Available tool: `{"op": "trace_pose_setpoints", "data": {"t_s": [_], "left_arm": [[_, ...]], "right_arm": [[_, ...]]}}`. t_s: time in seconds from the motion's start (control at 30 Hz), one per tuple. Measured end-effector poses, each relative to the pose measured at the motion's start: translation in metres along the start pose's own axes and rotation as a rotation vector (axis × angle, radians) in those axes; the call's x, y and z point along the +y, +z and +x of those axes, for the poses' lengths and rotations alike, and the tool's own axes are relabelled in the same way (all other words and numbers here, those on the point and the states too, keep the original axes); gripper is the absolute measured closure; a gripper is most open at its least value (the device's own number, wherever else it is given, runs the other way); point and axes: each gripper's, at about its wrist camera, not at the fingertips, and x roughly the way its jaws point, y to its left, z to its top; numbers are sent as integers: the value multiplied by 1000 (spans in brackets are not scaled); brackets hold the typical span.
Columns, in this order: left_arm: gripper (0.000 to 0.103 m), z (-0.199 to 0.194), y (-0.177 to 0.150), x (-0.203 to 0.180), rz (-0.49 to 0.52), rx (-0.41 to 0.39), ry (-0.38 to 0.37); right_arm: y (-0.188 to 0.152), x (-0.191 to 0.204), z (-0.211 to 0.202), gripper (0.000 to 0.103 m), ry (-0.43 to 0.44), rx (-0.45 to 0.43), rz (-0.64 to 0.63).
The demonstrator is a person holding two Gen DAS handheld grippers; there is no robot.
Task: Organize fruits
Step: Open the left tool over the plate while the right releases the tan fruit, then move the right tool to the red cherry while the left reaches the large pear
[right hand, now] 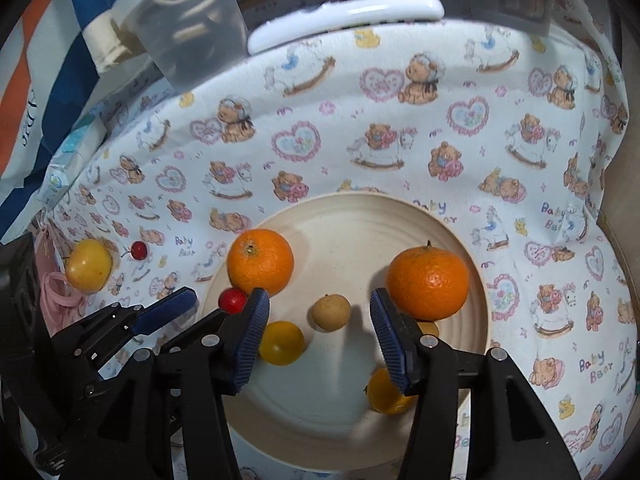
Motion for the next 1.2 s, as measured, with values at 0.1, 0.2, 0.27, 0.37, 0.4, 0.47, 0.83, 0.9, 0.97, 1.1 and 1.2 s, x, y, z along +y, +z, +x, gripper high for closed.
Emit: {"op": "trace_pose_setpoints", "data": {"t_s": [0.1,0.2,0.27,0.37,0.4,0.47,0.83,0.9,0.97,1.1,1.2], "left_arm": [[51,-7,1,3,-13,-28,4],[41,-18,3,4,-14,-77,10],[33,-28,3,6,-16,-130,18],[15,-43,2,10,-43,-222,30],[10,-47,1,12,-55,-252,41],[8,-52,2,14,-59,-281,51],[8,-70,5,16,-32,-325,84],[8,-82,7,20,-38,-339,87],[8,-94,7,27,-38,-351,102],[8,-115,0,49,-24,-370,168],[7,-126,-7,75,-53,-359,211]], "right_arm": [[1,0,-9,49,5,-39,-4],[3,2,-18,49,3,-81,-16],[3,2,-23,47,5,-101,-19],[4,2,-28,37,-5,-131,-22],[4,3,-29,37,-14,-138,-27],[4,3,-30,36,-23,-146,-34],[2,3,-35,30,-51,-196,-47],[2,3,-37,30,-50,-203,-46],[3,3,-38,30,-53,-207,-47],[2,5,-40,30,-69,-220,-57],[0,14,-44,30,-90,-224,-82]]}}
